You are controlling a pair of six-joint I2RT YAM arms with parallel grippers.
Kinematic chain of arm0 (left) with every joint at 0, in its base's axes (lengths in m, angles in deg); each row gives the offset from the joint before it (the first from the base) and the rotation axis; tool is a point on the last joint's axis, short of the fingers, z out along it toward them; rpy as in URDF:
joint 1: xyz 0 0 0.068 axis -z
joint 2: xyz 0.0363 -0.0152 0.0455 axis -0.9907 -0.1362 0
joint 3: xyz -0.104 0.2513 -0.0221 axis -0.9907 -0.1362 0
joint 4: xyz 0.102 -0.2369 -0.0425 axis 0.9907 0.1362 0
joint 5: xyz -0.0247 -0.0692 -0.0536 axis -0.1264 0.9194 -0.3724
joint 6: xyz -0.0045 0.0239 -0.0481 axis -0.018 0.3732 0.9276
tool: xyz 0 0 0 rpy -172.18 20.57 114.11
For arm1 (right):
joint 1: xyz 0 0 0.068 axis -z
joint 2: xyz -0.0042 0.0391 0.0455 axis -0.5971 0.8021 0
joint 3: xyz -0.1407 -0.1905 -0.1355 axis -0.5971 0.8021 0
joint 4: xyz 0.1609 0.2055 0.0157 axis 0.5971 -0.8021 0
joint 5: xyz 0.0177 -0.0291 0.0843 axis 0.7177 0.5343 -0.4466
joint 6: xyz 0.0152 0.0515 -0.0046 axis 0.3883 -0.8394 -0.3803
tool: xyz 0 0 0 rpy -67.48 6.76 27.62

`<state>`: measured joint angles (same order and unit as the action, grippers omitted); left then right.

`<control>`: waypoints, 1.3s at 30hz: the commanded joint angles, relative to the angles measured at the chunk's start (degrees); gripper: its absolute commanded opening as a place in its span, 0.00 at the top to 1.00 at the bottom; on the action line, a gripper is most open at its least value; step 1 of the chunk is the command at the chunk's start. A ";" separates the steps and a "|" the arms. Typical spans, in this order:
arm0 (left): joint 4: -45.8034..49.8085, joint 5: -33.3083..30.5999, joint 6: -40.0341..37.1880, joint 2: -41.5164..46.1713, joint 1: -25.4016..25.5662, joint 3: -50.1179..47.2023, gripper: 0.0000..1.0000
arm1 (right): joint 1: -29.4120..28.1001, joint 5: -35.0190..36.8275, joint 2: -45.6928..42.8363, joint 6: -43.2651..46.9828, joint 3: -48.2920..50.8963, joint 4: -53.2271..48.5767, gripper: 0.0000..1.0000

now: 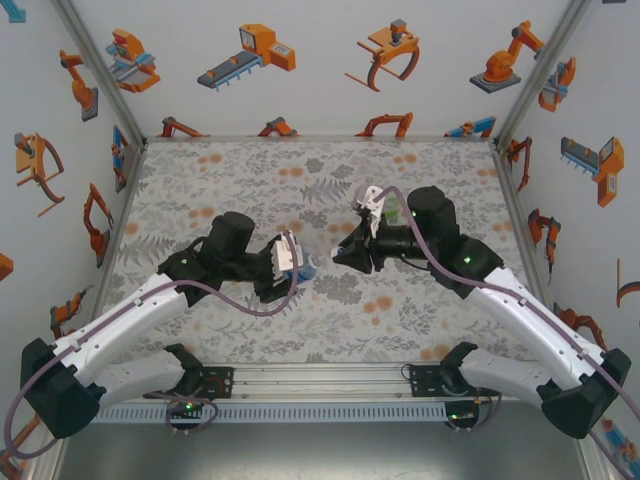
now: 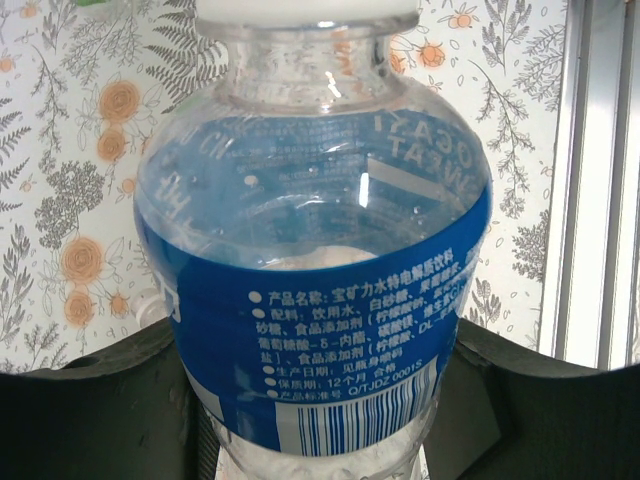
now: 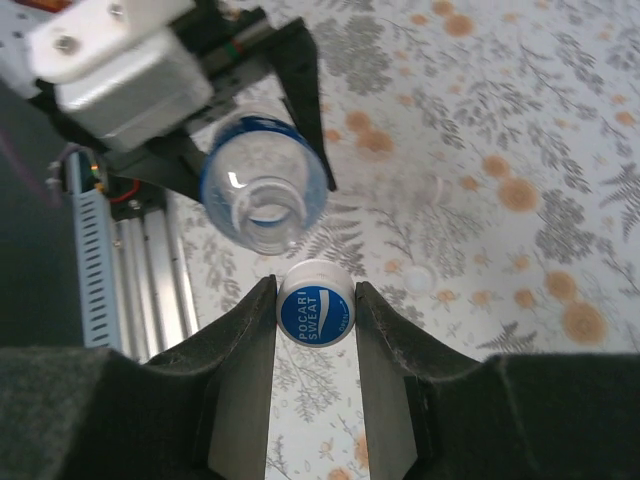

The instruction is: Screw on the bottle caps

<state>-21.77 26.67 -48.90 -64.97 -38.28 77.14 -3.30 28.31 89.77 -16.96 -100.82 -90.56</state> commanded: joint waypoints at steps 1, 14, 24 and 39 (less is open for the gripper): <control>0.05 3.48 -2.28 0.51 0.54 0.05 1.00 | -0.72 -8.17 -1.19 1.01 -0.36 3.95 0.83; 0.04 6.69 -1.57 0.15 2.11 1.06 1.00 | -3.03 -7.24 1.24 0.91 -0.49 5.04 0.84; 0.08 7.76 -1.45 -0.13 2.86 1.32 1.00 | -4.25 -6.30 2.25 2.25 -0.08 3.68 0.85; -1.35 7.17 -0.70 0.22 2.99 1.41 1.00 | -4.42 -8.99 2.10 7.17 -0.87 -1.55 0.87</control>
<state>-20.64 31.78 -49.52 -65.54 -35.59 77.16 -7.32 20.27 91.73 -11.67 -100.82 -89.93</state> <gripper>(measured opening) 0.592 0.350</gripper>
